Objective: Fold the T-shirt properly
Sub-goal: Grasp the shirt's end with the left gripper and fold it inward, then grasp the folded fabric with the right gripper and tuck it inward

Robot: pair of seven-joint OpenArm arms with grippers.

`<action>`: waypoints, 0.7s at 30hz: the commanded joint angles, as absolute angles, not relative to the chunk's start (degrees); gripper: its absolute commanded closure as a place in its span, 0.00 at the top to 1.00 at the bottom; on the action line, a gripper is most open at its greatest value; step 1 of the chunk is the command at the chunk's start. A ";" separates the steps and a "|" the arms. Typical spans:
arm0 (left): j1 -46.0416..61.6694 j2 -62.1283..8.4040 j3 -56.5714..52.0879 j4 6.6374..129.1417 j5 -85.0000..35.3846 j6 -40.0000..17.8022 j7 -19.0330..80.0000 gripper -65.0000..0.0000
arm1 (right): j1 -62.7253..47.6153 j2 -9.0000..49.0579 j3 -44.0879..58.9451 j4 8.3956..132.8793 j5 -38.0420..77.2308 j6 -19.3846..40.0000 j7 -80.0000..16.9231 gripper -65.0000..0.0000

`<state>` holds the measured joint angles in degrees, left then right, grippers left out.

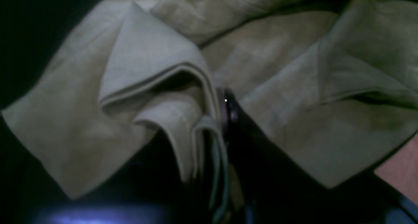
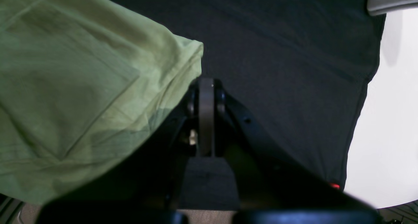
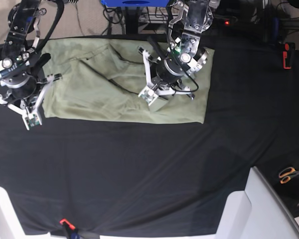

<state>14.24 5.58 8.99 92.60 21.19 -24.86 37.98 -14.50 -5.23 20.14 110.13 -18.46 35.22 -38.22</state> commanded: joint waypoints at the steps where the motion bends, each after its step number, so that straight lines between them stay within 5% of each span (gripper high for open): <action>1: 13.67 6.11 9.10 93.58 19.38 -24.66 36.97 0.00 | -14.20 -4.97 20.26 110.99 -18.51 35.12 -37.41 0.00; 2: 13.41 6.11 9.10 93.67 18.07 -24.66 36.97 0.05 | -14.29 -4.97 20.26 110.99 -18.51 35.12 -37.41 0.00; 6: 13.23 6.11 9.36 93.67 13.93 -24.66 37.05 0.50 | -14.29 -4.97 20.26 110.99 -18.51 35.12 -37.49 0.00; 10: 13.23 6.11 11.03 93.67 10.33 -24.66 37.05 0.76 | -14.29 -4.97 20.26 110.99 -18.59 35.12 -37.49 0.00; 18: 12.09 6.20 18.51 94.02 3.47 -24.57 38.73 0.81 | -14.02 -4.97 20.18 110.99 -18.59 35.12 -37.49 0.00; 21: 10.68 6.11 18.86 96.04 1.36 -24.57 42.59 0.75 | -14.11 -4.97 19.91 110.99 -18.59 35.21 -37.49 0.00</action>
<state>11.40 5.80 19.05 94.45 1.72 -24.91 44.01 -14.48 -5.21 20.10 110.13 -18.50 35.22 -38.44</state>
